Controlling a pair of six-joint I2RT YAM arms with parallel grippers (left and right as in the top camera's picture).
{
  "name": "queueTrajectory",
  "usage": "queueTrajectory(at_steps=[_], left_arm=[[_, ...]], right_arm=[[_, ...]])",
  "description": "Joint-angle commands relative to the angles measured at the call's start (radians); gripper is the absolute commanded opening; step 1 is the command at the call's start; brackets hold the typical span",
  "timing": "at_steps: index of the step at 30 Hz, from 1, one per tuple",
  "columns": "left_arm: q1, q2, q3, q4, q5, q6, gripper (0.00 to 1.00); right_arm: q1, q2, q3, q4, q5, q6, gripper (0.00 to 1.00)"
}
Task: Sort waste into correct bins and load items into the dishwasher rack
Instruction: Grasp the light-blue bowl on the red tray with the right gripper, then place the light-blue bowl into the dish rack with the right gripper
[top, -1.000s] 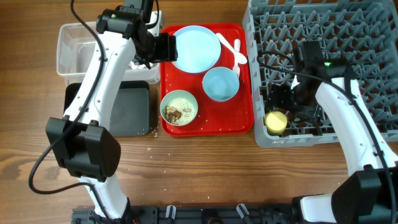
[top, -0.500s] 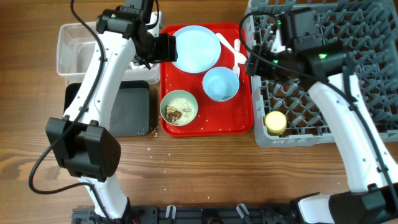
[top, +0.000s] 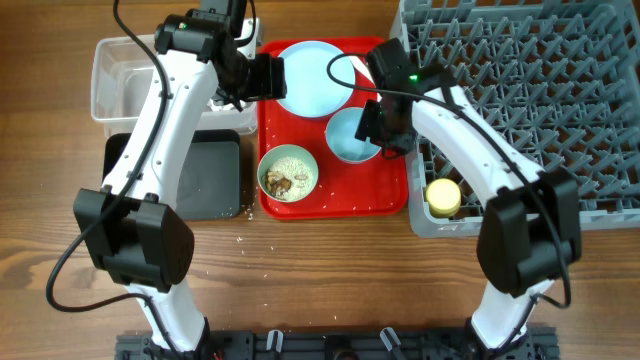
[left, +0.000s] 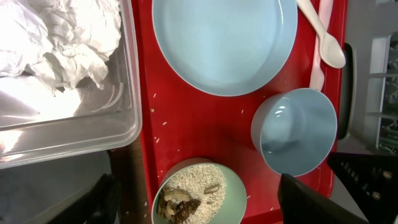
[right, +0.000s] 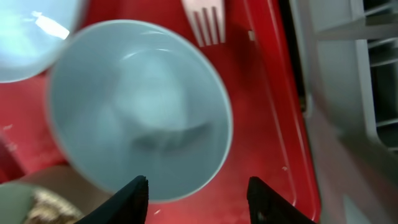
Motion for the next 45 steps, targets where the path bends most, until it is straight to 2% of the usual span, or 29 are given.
queueTrajectory(at_steps=[1, 3, 8, 11, 12, 17, 20, 24, 26, 28, 30, 34, 36, 39, 45], left_arm=[[-0.003, -0.007, 0.011, 0.003, -0.007, -0.010, 0.82], [-0.003, -0.007, 0.011, 0.003, -0.007, -0.010, 0.83], [-0.003, -0.007, 0.011, 0.003, -0.007, -0.010, 0.87], [-0.003, -0.007, 0.011, 0.003, -0.006, -0.010, 0.94], [-0.003, -0.007, 0.011, 0.003, -0.006, -0.010, 0.99], [-0.003, -0.007, 0.011, 0.002, -0.006, -0.010, 1.00], [-0.003, -0.007, 0.011, 0.002, -0.006, -0.010, 1.00], [-0.003, -0.007, 0.011, 0.003, -0.006, -0.010, 1.00], [-0.003, -0.007, 0.011, 0.002, -0.006, -0.009, 1.00], [-0.003, -0.007, 0.011, 0.003, -0.006, -0.009, 1.00], [-0.003, -0.007, 0.011, 0.002, -0.006, -0.009, 1.00], [-0.003, -0.007, 0.011, 0.002, -0.006, -0.009, 1.00], [-0.003, -0.007, 0.011, 0.002, -0.006, -0.009, 1.00], [-0.003, -0.007, 0.011, 0.002, -0.006, -0.009, 1.00], [-0.003, -0.007, 0.011, 0.003, -0.006, -0.009, 1.00]], right_arm=[[0.000, 0.051, -0.008, 0.003, 0.072, 0.024, 0.46], [0.000, 0.091, -0.009, 0.015, 0.072, 0.021, 0.36], [0.000, 0.128, -0.009, 0.033, 0.064, -0.006, 0.22], [0.000, 0.129, -0.009, 0.040, 0.064, -0.006, 0.12], [0.000, 0.129, -0.009, 0.041, 0.064, -0.006, 0.04], [0.000, 0.116, -0.003, 0.038, 0.066, -0.039, 0.05], [-0.006, 0.037, 0.023, 0.009, 0.069, -0.079, 0.04], [-0.014, -0.158, 0.080, -0.036, 0.096, -0.160, 0.04], [-0.017, -0.312, 0.089, -0.042, 0.214, -0.157, 0.04], [-0.018, -0.372, 0.089, -0.044, 0.310, -0.146, 0.04], [-0.018, -0.421, 0.089, -0.053, 0.499, -0.099, 0.04], [-0.020, -0.411, 0.089, -0.030, 0.850, -0.080, 0.04], [-0.025, -0.367, 0.089, 0.050, 0.986, -0.096, 0.04], [-0.045, -0.259, 0.089, 0.252, 1.108, -0.272, 0.04], [-0.073, -0.006, 0.089, 0.734, 1.300, -0.745, 0.04]])
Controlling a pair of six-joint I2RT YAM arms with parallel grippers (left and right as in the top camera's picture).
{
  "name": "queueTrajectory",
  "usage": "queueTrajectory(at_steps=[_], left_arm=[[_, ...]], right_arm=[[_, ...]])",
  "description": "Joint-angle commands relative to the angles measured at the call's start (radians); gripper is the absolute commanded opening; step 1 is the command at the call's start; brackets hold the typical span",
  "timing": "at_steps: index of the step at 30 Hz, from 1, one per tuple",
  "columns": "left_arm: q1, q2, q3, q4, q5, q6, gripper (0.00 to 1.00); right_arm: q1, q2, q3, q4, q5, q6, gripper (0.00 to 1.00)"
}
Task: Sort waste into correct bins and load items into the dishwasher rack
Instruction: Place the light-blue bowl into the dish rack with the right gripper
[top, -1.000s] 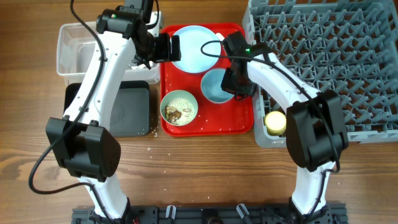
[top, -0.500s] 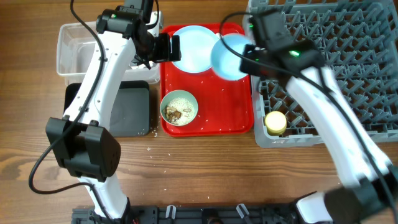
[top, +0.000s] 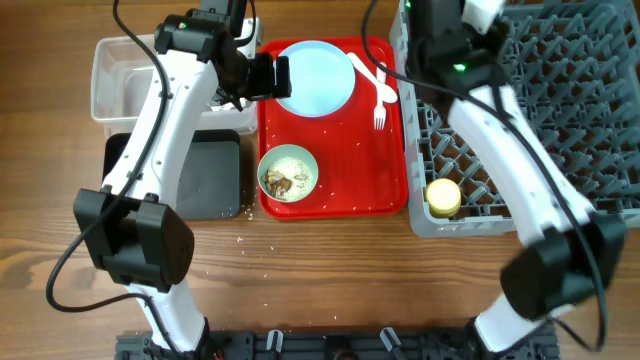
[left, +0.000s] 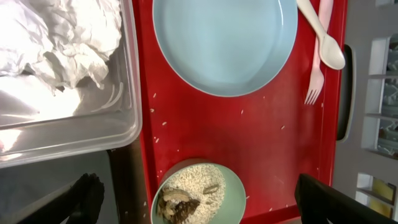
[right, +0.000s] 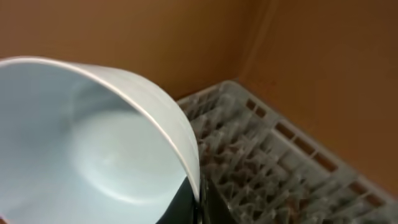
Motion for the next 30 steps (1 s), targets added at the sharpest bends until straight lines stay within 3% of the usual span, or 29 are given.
queueTrajectory(at_steps=[1, 3, 8, 22, 28, 30], left_arm=[[-0.003, -0.007, 0.011, 0.000, -0.006, -0.002, 1.00], [-0.003, -0.007, 0.011, 0.000, -0.006, -0.002, 1.00], [-0.003, -0.007, 0.011, 0.000, -0.006, -0.002, 1.00], [-0.003, -0.007, 0.011, 0.000, -0.006, -0.002, 1.00], [-0.003, -0.007, 0.011, 0.000, -0.006, -0.002, 1.00], [-0.003, -0.007, 0.011, 0.000, -0.006, -0.002, 1.00]], right_arm=[[-0.010, 0.147, 0.005, 0.233, 0.173, -0.365, 0.04], [-0.010, 0.224, 0.005, 0.402, 0.172, -0.494, 0.04], [-0.010, 0.334, 0.005, 0.552, 0.164, -0.554, 0.05], [-0.043, 0.391, 0.000, 0.550, 0.122, -0.552, 0.04], [-0.005, 0.391, -0.002, 0.384, 0.029, -0.552, 0.05], [0.008, 0.391, -0.002, 0.377, 0.029, -0.554, 0.17]])
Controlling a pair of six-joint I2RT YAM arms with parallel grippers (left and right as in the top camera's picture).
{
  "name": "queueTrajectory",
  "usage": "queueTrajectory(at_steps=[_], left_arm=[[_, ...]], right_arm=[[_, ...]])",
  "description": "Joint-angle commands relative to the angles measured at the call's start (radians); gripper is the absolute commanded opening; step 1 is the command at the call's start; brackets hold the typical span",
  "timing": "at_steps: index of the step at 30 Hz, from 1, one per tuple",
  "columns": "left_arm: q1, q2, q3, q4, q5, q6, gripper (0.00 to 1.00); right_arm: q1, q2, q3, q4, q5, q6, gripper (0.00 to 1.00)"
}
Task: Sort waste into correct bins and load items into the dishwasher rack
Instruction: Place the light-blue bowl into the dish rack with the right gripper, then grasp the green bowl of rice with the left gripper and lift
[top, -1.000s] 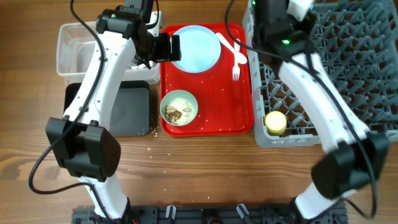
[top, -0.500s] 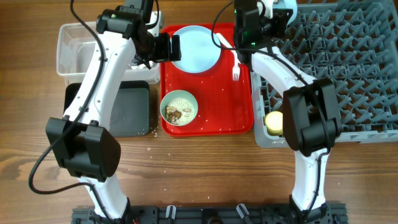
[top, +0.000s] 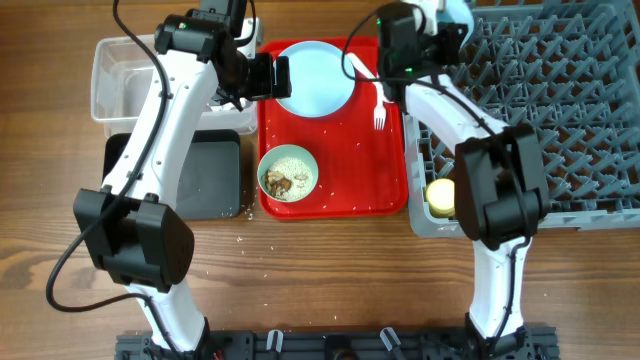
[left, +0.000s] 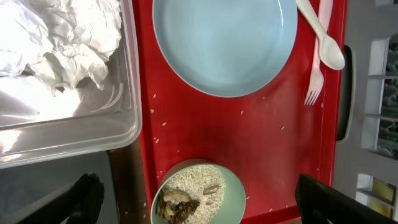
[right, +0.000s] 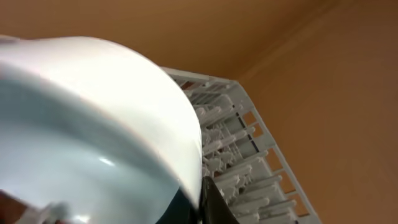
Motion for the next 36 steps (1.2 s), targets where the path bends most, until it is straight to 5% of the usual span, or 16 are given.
queueTrajectory(at_steps=[1, 2, 4, 13, 17, 26, 36], left_arm=[[-0.003, -0.007, 0.011, 0.000, -0.006, -0.002, 1.00], [-0.003, -0.007, 0.011, 0.000, -0.006, -0.002, 1.00], [-0.003, -0.007, 0.011, 0.000, -0.006, -0.002, 1.00], [-0.003, -0.007, 0.011, 0.000, -0.006, -0.002, 1.00], [-0.003, -0.007, 0.011, 0.000, -0.006, -0.002, 1.00], [-0.003, -0.007, 0.011, 0.000, 0.069, -0.007, 1.00], [-0.017, -0.006, 0.011, -0.066, 0.198, -0.067, 0.99]], right_arm=[[0.027, 0.013, -0.001, -0.020, -0.050, -0.008, 0.30], [0.034, 0.013, -0.001, -0.016, -0.044, -0.014, 0.47], [0.045, 0.011, 0.000, -0.007, -0.035, -0.056, 0.62], [0.097, -0.103, 0.000, -0.027, -0.056, -0.111, 0.91], [0.108, -0.222, 0.000, -0.200, -0.199, -0.029, 0.93], [0.100, -0.553, 0.000, -0.714, -0.814, 0.502, 1.00], [-0.090, -0.848, 0.000, -1.014, -1.123, 0.575, 1.00]])
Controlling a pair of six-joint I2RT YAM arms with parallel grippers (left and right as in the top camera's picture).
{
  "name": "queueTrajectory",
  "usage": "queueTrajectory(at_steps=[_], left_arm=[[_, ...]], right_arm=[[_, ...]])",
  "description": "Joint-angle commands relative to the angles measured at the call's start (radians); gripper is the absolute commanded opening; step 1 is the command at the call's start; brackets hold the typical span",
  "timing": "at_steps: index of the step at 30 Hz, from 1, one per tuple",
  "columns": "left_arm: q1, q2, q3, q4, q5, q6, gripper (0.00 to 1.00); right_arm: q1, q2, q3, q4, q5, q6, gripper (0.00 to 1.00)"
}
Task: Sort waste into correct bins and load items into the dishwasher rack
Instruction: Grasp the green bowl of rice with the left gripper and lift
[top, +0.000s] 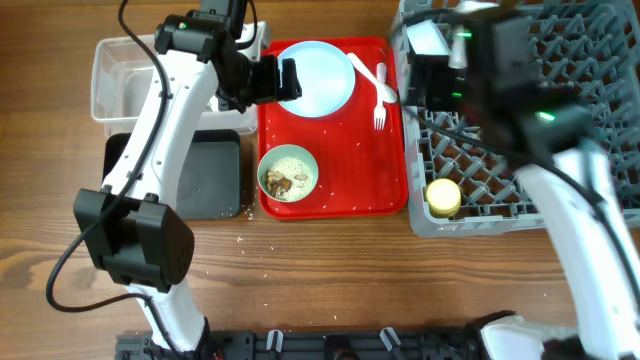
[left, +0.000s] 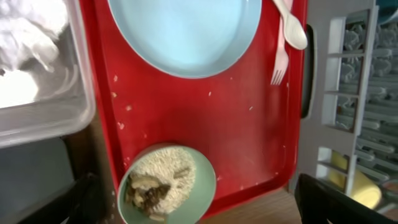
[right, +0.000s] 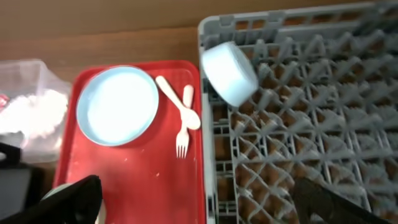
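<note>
The small light-blue bowl (right: 229, 73) lies on its side in the far left corner of the grey dishwasher rack (right: 311, 155). My right gripper (right: 199, 202) hangs open and empty high above the seam between rack and red tray (right: 134, 168). On the tray are a blue plate (left: 183, 31), a cream spoon (left: 290, 25), a pink fork (left: 280, 62) and a green bowl of rice and scraps (left: 166, 186). Over the tray's middle, my left gripper (left: 199, 205) is open and empty.
A clear bin (top: 125, 80) with crumpled white paper stands left of the tray, and a black bin (top: 200, 175) sits in front of it. A yellow cup (top: 443, 195) sits in the rack's near left corner. Rice grains are scattered on the tray and the wood.
My right gripper has let go of the blue bowl, which now rests on its side in the rack, and stands open higher up. My left gripper has shifted a little from the clear bin toward the rack.
My right gripper was open around the blue bowl on the tray. Then the bowl was off the tray, held up near the rack's far left corner, and was still held there later. Now it lies in the rack. My left gripper stayed open over the tray.
</note>
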Motion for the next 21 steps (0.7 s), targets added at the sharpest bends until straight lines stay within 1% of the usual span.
queueTrajectory(at_steps=[1, 2, 3, 5, 7, 9, 11, 13, 17, 21], left_arm=[[-0.035, -0.003, 0.011, -0.057, 0.050, -0.075, 0.94], [-0.056, -0.001, 0.011, -0.081, 0.027, -0.096, 0.89], [-0.087, 0.001, 0.010, -0.109, -0.037, -0.155, 0.87], [-0.164, 0.003, -0.010, -0.133, -0.185, -0.278, 0.86], [-0.248, 0.005, -0.053, -0.113, -0.268, -0.359, 0.86], [-0.321, 0.006, -0.108, -0.061, -0.317, -0.406, 0.85], [-0.382, 0.006, -0.179, -0.005, -0.383, -0.466, 0.78], [-0.403, 0.006, -0.230, 0.027, -0.402, -0.487, 0.76], [-0.404, 0.006, -0.320, 0.112, -0.404, -0.486, 0.69], [-0.406, 0.010, -0.393, 0.199, -0.397, -0.486, 0.65]], right_arm=[[-0.077, -0.073, 0.001, -0.049, -0.093, 0.032, 1.00], [-0.092, -0.077, 0.001, -0.057, -0.093, 0.027, 1.00], [-0.109, -0.078, 0.001, -0.068, -0.093, 0.025, 1.00], [-0.128, -0.077, 0.001, -0.090, -0.094, 0.026, 1.00], [-0.130, -0.077, 0.001, -0.101, -0.093, 0.026, 1.00], [-0.130, -0.077, 0.001, -0.101, -0.093, 0.026, 1.00], [-0.130, -0.077, 0.001, -0.105, -0.090, 0.026, 1.00], [-0.130, -0.076, 0.001, -0.117, -0.078, 0.025, 1.00], [-0.130, -0.066, 0.001, -0.135, -0.078, 0.026, 1.00], [-0.130, -0.058, 0.001, -0.150, -0.079, 0.026, 1.00]])
